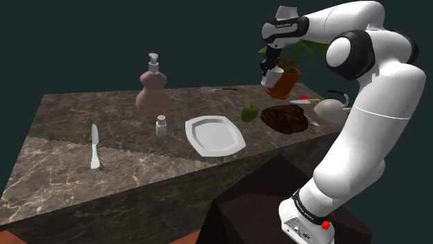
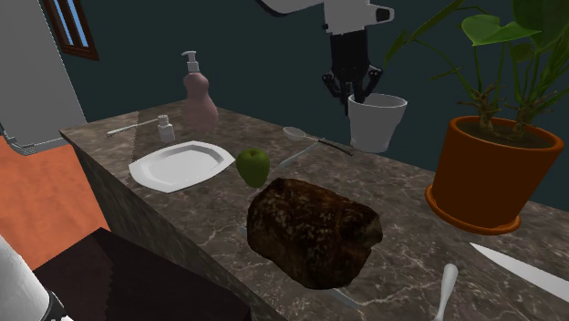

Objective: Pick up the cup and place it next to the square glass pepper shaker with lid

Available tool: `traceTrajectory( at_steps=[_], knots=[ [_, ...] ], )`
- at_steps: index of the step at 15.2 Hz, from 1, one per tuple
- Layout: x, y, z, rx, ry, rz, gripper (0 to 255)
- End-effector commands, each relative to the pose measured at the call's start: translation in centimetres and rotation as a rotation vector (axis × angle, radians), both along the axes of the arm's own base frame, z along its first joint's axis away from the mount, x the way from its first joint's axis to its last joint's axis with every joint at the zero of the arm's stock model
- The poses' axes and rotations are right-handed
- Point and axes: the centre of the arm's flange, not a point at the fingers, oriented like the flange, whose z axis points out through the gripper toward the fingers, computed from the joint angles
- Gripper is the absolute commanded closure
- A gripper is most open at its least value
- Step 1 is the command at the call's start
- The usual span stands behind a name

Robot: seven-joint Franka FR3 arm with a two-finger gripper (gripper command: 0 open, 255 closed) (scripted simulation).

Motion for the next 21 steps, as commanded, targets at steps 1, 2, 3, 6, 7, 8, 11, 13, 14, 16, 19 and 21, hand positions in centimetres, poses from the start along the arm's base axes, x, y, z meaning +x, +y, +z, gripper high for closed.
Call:
traceTrajectory(
  at_steps=[1, 2, 3, 6, 7, 8, 11, 13, 14, 16, 19, 21],
  knots=[
    [-0.2, 0.0, 1.2, 0.0, 0.0, 0.0, 255],
    [-0.2, 0.0, 1.7, 0.0, 0.0, 0.0, 255],
    [-0.2, 0.0, 2.3, 0.0, 0.0, 0.0, 255],
    [-0.2, 0.0, 3.9, 0.0, 0.0, 0.0, 255],
    [-0.2, 0.0, 4.4, 0.0, 0.0, 0.0, 255],
    [-0.2, 0.0, 4.9, 0.0, 0.0, 0.0, 255],
    [-0.7, 2.6, 5.0, 0.0, 0.0, 0.0, 255],
    [-1.2, 5.2, 5.0, 0.0, 0.0, 0.0, 255],
    [-1.4, 6.5, 5.0, 0.0, 0.0, 0.0, 255],
    [-2.0, 9.1, 5.0, 0.0, 0.0, 0.0, 255],
    [-2.7, 13.0, 5.1, 0.0, 0.0, 0.0, 255],
    [-3.2, 15.5, 5.1, 0.0, 0.0, 0.0, 255]
  ],
)
